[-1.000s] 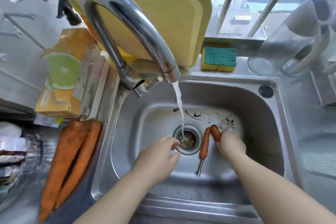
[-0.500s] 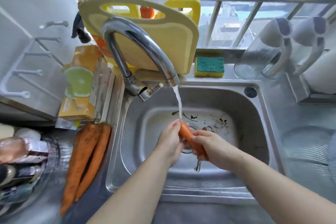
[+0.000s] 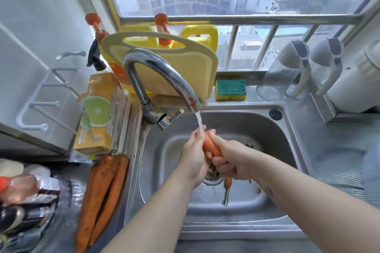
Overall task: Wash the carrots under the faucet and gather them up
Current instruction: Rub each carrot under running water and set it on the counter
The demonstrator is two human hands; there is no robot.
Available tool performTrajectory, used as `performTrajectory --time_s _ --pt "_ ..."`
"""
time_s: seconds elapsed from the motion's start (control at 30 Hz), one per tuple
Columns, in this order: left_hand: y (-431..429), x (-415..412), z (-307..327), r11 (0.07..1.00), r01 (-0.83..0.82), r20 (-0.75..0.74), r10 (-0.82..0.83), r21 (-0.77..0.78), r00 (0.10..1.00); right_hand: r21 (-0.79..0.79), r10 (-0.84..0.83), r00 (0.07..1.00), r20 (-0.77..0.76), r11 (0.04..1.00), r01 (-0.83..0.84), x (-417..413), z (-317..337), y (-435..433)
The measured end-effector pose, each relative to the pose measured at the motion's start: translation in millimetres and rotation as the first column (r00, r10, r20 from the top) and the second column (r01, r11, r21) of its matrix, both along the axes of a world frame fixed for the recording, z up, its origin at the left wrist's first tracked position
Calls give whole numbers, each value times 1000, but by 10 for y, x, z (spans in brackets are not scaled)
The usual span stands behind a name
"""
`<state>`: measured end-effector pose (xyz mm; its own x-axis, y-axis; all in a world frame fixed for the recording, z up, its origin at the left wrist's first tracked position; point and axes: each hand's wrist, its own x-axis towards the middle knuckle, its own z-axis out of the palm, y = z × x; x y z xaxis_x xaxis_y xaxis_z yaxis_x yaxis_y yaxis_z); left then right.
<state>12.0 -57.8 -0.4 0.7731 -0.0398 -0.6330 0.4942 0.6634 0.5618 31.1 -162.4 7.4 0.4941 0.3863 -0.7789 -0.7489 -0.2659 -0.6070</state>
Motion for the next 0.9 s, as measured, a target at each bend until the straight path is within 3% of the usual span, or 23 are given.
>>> performTrajectory --time_s 0.07,0.2,0.27,0.33,0.43,0.5,0.53,0.6,0.67,0.73,0.8,0.87,0.9 --pt "11 -52 -34 990 14 75 -25 143 997 50 23 999 -28 999 -22 -10 8 45" --pt "24 19 14 944 -122 33 118 307 992 -91 142 933 332 989 -118 -67 37 199" --pt "9 90 53 929 -169 -16 184 330 983 -280 331 803 496 936 -213 -90 83 215" --pt "28 158 71 930 -206 -85 242 306 967 -477 507 653 562 844 -245 -103 76 176" --pt "100 223 98 957 -249 -200 275 146 940 -678 660 468 588 717 -161 -169 24 119" --pt "93 225 108 964 -234 -150 252 130 956 -777 728 397 559 627 -58 -196 33 94" --pt "82 211 106 964 -206 -101 225 166 969 -777 719 404 565 629 -33 -195 25 88" --pt "82 159 121 965 -145 -8 151 217 989 -667 604 477 639 744 -49 -163 45 119" --pt "128 105 136 982 -90 57 81 168 995 -397 342 699 629 914 -90 -118 79 172" --pt "199 54 151 997 -51 91 45 65 995 -50 41 951 305 998 -27 -78 102 152" --pt "259 3 148 1000 24 132 -21 -18 991 161 -49 998 -51 985 57 -45 140 93" --pt "297 -18 135 997 79 161 -75 -18 984 208 -30 994 -109 977 52 -24 142 33" --pt "287 -19 129 996 83 164 -85 16 983 172 -14 999 -40 985 21 -19 133 16"
